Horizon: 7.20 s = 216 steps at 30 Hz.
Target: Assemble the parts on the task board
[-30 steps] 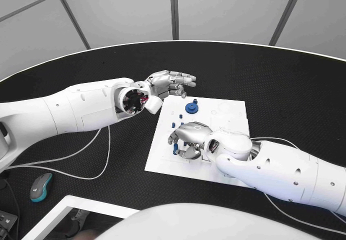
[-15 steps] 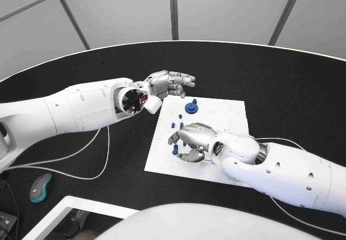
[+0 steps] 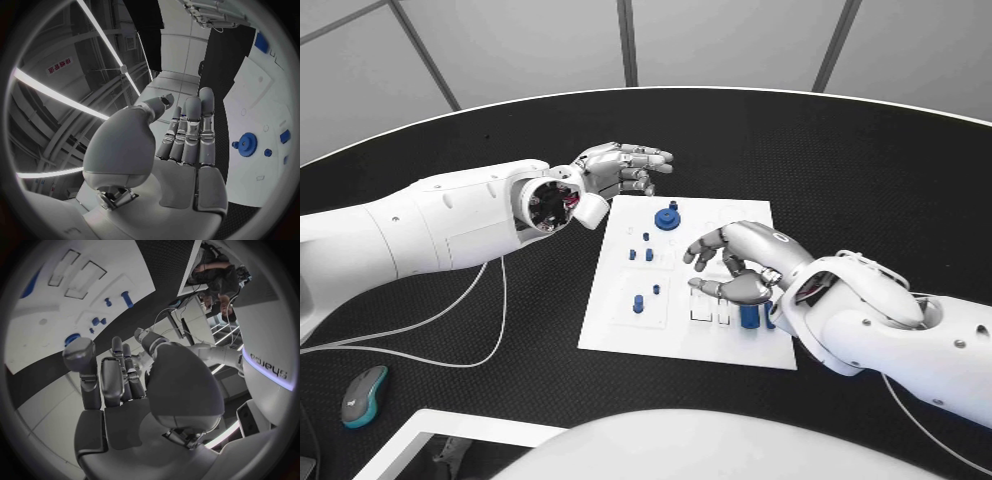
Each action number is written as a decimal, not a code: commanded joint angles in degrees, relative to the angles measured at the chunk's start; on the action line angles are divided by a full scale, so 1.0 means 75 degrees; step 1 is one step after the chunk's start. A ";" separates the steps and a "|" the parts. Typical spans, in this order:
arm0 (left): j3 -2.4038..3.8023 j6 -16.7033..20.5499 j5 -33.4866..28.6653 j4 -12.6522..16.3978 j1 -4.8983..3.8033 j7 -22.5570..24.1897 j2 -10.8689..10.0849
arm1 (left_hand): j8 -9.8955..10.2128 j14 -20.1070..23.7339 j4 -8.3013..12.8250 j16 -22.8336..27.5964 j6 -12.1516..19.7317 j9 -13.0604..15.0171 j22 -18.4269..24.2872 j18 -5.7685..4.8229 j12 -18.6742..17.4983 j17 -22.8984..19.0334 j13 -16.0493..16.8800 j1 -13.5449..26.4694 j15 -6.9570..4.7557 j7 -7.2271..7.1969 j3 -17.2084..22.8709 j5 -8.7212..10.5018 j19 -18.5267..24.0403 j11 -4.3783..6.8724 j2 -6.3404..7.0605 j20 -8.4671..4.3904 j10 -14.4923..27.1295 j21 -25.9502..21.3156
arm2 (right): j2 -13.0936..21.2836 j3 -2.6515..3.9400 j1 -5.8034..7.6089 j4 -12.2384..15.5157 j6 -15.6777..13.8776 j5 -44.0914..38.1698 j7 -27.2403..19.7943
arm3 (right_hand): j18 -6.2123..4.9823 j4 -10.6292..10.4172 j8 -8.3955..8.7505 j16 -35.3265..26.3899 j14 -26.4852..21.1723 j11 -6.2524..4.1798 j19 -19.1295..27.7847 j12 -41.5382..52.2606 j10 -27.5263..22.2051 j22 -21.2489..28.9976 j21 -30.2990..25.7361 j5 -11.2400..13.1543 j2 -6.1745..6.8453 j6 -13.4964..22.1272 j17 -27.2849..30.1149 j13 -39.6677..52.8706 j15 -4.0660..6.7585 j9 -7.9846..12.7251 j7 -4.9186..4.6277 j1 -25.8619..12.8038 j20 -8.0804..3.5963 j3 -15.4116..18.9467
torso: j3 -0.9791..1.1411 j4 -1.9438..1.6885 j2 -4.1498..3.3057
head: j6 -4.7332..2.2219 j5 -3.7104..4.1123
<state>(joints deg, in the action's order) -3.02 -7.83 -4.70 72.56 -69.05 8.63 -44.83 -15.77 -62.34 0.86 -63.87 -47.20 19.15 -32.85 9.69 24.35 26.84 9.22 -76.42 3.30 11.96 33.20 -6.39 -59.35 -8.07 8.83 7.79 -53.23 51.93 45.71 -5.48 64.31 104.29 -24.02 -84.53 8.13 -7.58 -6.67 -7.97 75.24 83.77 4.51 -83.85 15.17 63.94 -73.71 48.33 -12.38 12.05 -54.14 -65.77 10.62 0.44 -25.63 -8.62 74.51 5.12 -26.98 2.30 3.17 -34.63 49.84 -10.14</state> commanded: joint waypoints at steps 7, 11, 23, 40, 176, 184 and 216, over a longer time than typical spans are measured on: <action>-0.0001 0.0005 -0.0001 -0.0095 0.0003 0.0003 0.0017 | -0.0009 0.0042 0.0008 -0.0050 0.0030 0.0007 0.0011 0.0124 0.0036 -0.0007 0.0011 -0.0049 -0.0003 0.0043 -0.0035 0.0031 -0.0005 -0.0001 -0.0014 0.0045 0.0057 -0.0035 | 0.1558 -0.0002 0.0071 0.0401 -0.0444 0.1326 0.0277 | 0.0237 -0.0141 -0.0154 0.0196 0.0206 -0.0162 -0.0246 0.0276 0.0733 -0.0266 0.0663 -0.0029 0.0170 -0.0229 -0.0319 0.0229 0.0134 0.0026 0.0082 -0.0098 -0.0149 -0.0161 | 0.0073 0.0163 0.0080 | -0.0097 0.0191; -0.0002 0.0000 -0.0001 -0.0095 0.0003 0.0002 0.0034 | -0.0009 0.0042 0.0008 -0.0050 0.0030 0.0007 0.0011 0.0124 0.0036 -0.0007 0.0011 -0.0049 -0.0003 0.0043 -0.0035 0.0031 -0.0005 -0.0001 -0.0014 0.0045 0.0057 -0.0035 | 0.1893 -0.0005 0.0078 0.0454 -0.0457 0.1429 0.0612 | 0.0310 -0.0100 -0.0236 0.0300 0.0259 -0.0245 -0.0333 0.0458 0.1062 -0.0470 0.1157 -0.0237 0.0165 -0.0351 -0.0496 0.0399 0.0196 0.0018 0.0127 0.0034 -0.0200 -0.0249 | 0.0080 0.0169 0.0080 | -0.0110 0.0240; -0.0002 0.0005 -0.0002 -0.0034 0.0004 0.0009 -0.0012 | -0.0009 0.0042 0.0008 -0.0050 0.0030 0.0007 0.0011 0.0124 0.0036 -0.0007 0.0011 -0.0049 -0.0003 0.0043 -0.0035 0.0031 -0.0005 -0.0001 -0.0014 0.0045 0.0057 -0.0035 | 0.2075 -0.0028 -0.0216 0.0345 -0.0446 0.1486 0.1948 | 0.0561 -0.1104 -0.0869 0.1062 0.0526 -0.0467 -0.0525 0.5682 0.1568 -0.1297 0.2856 -0.0757 0.0272 -0.0359 -0.1638 0.6092 0.0354 -0.0404 0.0381 -0.0608 -0.0390 0.0769 | 0.0078 0.0193 0.0059 | -0.0209 0.0809; -0.0003 -0.0062 -0.0002 0.0011 0.0007 0.0015 -0.0017 | -0.0011 0.0048 -0.0008 -0.0056 0.0032 0.0010 0.0014 0.0123 0.0049 -0.0017 0.0012 -0.0041 -0.0001 0.0042 -0.0040 0.0032 -0.0003 -0.0002 -0.0019 0.0046 0.0066 -0.0038 | 0.1199 -0.0048 -0.0523 0.0020 -0.0119 0.0804 0.2675 | 0.0689 -0.1330 -0.1318 0.1482 0.0654 -0.0485 -0.0598 0.7782 0.2188 -0.1653 0.3691 -0.0747 0.0003 -0.0174 -0.2325 0.8431 0.0378 -0.0879 0.0418 -0.0956 -0.0380 0.1662 | 0.0046 0.0157 0.0054 | -0.0171 0.1307; -0.0002 0.0012 -0.0002 0.0121 0.0001 0.0008 -0.0109 | -0.0020 0.0064 -0.0063 -0.0081 0.0040 0.0023 0.0027 0.0124 0.0090 -0.0050 0.0014 -0.0010 0.0002 0.0038 -0.0064 0.0031 0.0002 0.0000 -0.0018 0.0052 0.0096 -0.0058 | -0.0608 -0.0056 -0.0807 -0.1005 0.0572 0.0375 0.3125 | 0.0752 -0.1368 -0.2443 0.1651 0.0700 -0.0743 -0.0599 0.8042 0.2493 -0.1820 0.4146 0.0592 -0.0880 -0.0400 -0.2649 0.9144 0.0582 -0.1665 0.0734 -0.2906 -0.0538 0.3324 | 0.0060 0.0174 0.0034 | -0.0100 0.0983; -0.0002 0.0008 -0.0002 0.0142 0.0001 0.0009 -0.0136 | -0.0020 0.0064 -0.0063 -0.0081 0.0040 0.0023 0.0027 0.0124 0.0090 -0.0050 0.0014 -0.0010 0.0002 0.0038 -0.0064 0.0031 0.0002 0.0000 -0.0018 0.0052 0.0096 -0.0058 | -0.0295 -0.0057 -0.0807 -0.0492 0.0352 0.0345 0.2863 | 0.0780 -0.1339 -0.2545 0.1698 0.0724 -0.0769 -0.0627 0.8149 0.2578 -0.1862 0.4302 -0.0064 -0.1124 -0.0414 -0.2743 0.9246 0.0600 -0.1687 0.0763 -0.2384 -0.0543 0.3491 | 0.0071 0.0182 0.0040 | -0.0099 0.0972; -0.0002 0.0001 -0.0002 0.0115 0.0002 -0.0006 -0.0138 | -0.0022 0.0069 -0.0071 -0.0088 0.0043 0.0026 0.0031 0.0124 0.0102 -0.0060 0.0015 -0.0013 0.0002 0.0040 -0.0066 0.0032 0.0002 -0.0001 -0.0018 0.0053 0.0105 -0.0063 | -0.0313 -0.0059 -0.0809 -0.0456 0.0708 0.0328 0.3023 | 0.0833 -0.1335 -0.2651 0.1774 0.0757 -0.0850 -0.0679 0.8620 0.2851 -0.1937 0.4598 -0.0318 -0.1298 -0.0542 -0.2886 0.9629 0.0661 -0.1588 0.0853 -0.0792 -0.0586 0.3085 | 0.0065 0.0176 0.0040 | -0.0068 0.0948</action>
<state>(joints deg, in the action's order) -3.04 -7.82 -4.72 73.43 -69.04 8.58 -45.85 -15.77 -62.34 0.48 -64.30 -47.20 19.27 -32.67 9.70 24.84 26.47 9.24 -76.42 3.30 11.96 32.82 -6.39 -59.35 -8.08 8.83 7.78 -52.81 51.70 43.31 -5.92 58.24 100.84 -18.73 -82.07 30.82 -2.21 -16.68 -27.64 88.41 83.95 -1.74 -84.15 79.43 83.83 -74.93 82.53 -14.40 2.67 -57.93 -74.90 74.91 4.95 -37.59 -2.24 68.25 1.12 -3.52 2.75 4.47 -34.37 49.31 -2.99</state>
